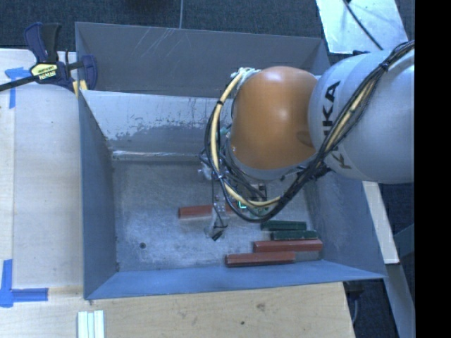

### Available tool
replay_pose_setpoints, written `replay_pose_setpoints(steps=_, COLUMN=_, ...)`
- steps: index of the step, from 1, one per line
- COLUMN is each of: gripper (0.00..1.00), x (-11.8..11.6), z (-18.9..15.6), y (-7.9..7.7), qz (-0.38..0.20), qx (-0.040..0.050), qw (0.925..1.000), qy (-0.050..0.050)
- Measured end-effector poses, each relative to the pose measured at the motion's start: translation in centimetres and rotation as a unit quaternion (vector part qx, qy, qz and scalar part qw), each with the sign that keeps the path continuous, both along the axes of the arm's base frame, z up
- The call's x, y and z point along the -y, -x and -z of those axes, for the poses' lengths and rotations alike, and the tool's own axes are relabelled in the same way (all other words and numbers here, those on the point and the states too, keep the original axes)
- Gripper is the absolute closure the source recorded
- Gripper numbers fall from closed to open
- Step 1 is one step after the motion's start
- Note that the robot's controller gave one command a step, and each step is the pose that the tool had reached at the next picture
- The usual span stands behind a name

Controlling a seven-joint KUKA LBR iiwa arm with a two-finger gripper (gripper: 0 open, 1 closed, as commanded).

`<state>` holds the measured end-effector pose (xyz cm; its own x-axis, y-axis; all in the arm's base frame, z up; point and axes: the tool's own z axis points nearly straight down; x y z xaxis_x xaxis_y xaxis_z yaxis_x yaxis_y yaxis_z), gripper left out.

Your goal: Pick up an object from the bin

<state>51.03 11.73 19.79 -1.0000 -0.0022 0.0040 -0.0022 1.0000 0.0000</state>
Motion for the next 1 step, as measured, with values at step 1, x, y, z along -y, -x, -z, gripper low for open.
replay_pose_setpoints(steps=1, gripper=0.0, x=2.16, z=13.22, y=-1.38, qz=0.037, qx=0.0002, qw=0.9993, qy=0.001)
